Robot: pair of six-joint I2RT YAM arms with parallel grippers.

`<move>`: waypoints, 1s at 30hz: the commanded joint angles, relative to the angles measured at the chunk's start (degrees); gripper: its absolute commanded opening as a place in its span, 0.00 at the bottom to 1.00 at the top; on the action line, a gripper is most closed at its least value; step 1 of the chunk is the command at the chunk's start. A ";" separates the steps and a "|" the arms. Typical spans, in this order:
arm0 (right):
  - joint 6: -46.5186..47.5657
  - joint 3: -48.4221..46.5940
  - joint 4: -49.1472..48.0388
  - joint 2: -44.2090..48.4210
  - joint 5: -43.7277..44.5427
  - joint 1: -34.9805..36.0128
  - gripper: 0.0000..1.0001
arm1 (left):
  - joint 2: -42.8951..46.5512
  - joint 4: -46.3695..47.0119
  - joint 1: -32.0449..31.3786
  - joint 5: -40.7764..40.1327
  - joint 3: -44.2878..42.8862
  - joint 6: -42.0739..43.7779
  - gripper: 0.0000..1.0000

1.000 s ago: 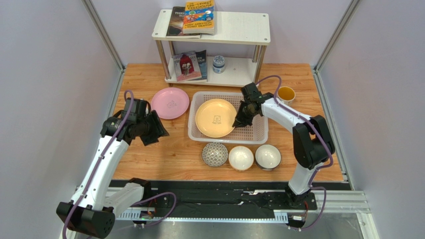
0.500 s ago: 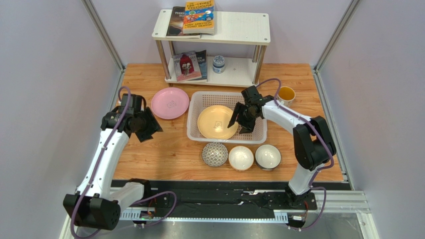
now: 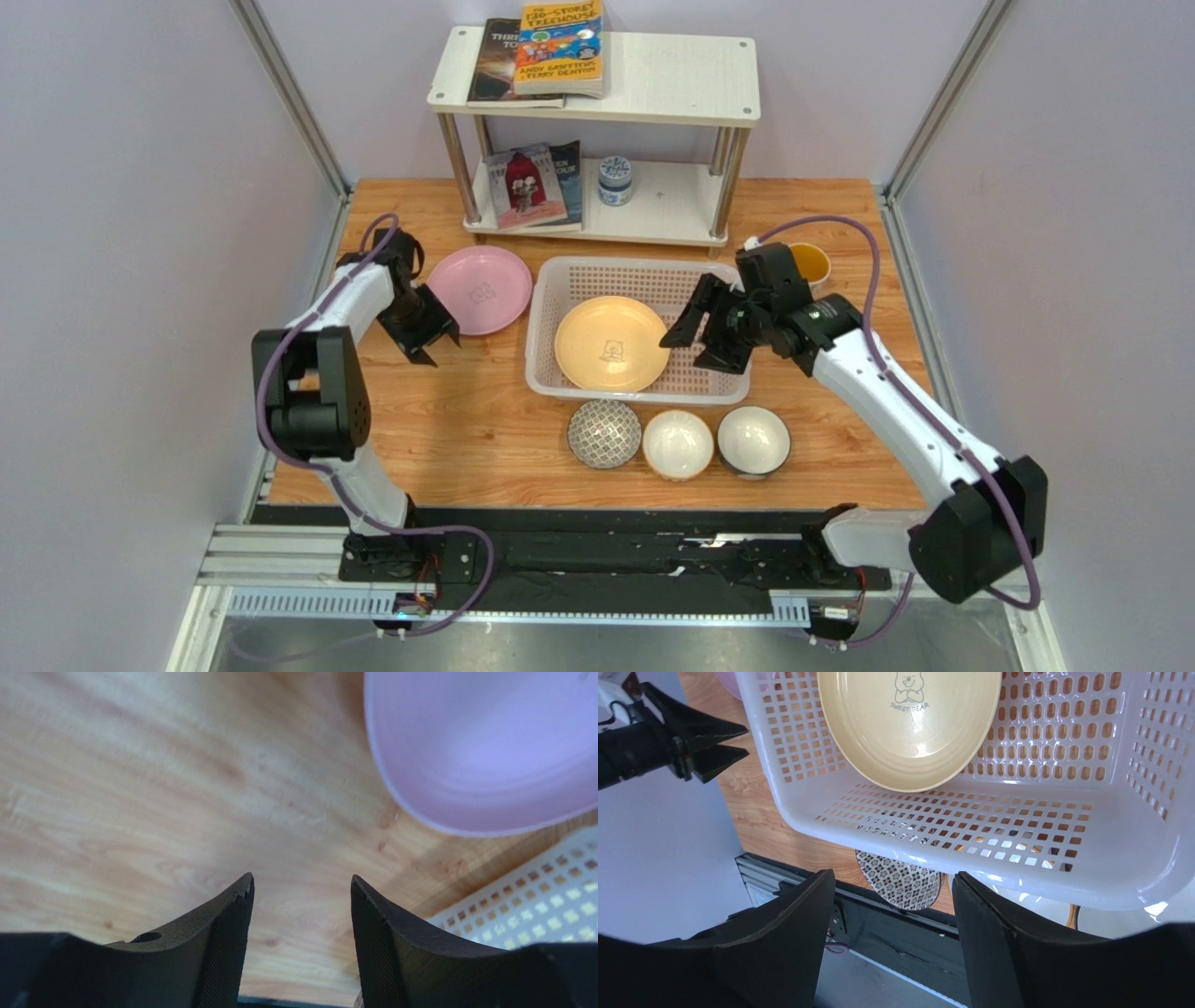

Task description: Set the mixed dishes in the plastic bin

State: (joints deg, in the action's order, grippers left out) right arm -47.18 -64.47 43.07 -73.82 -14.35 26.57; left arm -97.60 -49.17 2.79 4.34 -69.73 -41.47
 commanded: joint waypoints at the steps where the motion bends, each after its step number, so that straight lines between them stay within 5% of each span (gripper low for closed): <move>1: 0.06 0.31 4.30 3.85 1.52 0.24 0.67 | -4.08 3.19 0.29 1.37 -6.37 1.31 0.59; 25: 0.42 4.18 3.16 6.32 -0.68 0.24 0.64 | -15.95 3.55 0.38 -0.65 -14.20 -0.71 0.56; 27: 0.60 3.91 3.42 6.50 -0.42 0.24 0.64 | -16.48 3.29 0.38 0.40 -14.03 -0.45 0.45; 28: 0.60 3.82 3.43 6.58 -0.33 0.24 0.64 | -16.48 3.29 0.38 0.76 -13.59 -0.36 0.26; 30: 0.60 3.73 3.43 6.59 0.11 0.24 0.64 | -15.25 3.90 0.38 1.55 -11.22 0.25 0.11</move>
State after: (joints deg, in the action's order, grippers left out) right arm -46.85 -59.61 47.22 -68.69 -14.09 26.57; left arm -113.86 -45.84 2.90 4.49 -82.06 -42.13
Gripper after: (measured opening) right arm 0.644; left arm 0.197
